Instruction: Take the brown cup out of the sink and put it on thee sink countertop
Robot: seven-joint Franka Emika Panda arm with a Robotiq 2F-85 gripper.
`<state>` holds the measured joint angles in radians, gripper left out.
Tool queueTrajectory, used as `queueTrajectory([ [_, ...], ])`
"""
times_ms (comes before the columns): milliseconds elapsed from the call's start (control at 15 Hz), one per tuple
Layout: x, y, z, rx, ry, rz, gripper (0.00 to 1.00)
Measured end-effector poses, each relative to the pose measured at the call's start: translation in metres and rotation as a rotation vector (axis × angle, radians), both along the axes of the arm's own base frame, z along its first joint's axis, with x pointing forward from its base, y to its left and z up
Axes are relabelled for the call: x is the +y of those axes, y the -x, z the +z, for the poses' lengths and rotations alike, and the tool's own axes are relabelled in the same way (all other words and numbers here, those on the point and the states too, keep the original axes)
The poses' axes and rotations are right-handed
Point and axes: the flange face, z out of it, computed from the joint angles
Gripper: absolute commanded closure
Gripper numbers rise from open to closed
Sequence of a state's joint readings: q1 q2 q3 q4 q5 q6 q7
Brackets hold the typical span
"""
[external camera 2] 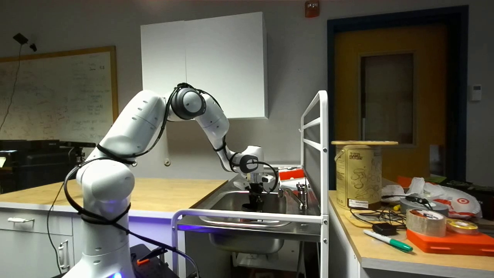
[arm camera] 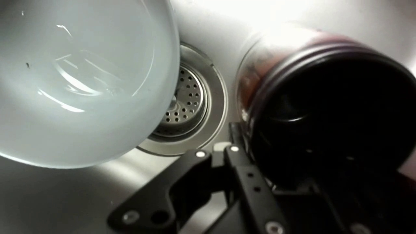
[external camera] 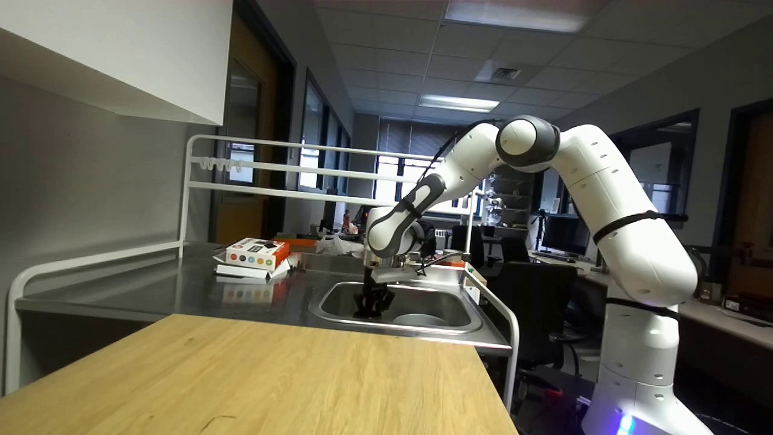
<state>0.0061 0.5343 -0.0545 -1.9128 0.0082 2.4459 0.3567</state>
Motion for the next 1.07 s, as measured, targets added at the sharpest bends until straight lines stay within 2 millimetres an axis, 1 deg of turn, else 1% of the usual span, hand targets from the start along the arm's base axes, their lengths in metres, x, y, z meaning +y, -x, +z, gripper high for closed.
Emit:
queueTrajectory([
  [133, 0.003, 0.0, 0.0, 0.009, 0.001, 0.005, 0.97],
  [200, 0.007, -0.001, 0.002, 0.008, 0.001, 0.009, 0.94],
  [267, 0.01, -0.003, 0.004, 0.005, 0.002, 0.01, 0.96],
  [333, 0.013, -0.003, 0.004, 0.006, 0.005, 0.012, 0.94],
  [667, 0.026, -0.003, 0.006, 0.004, 0.049, -0.001, 0.94],
  [867, 0.038, -0.004, 0.014, -0.006, 0.097, -0.018, 0.94],
  [1067, 0.049, -0.002, 0.027, -0.013, 0.143, -0.04, 0.94],
])
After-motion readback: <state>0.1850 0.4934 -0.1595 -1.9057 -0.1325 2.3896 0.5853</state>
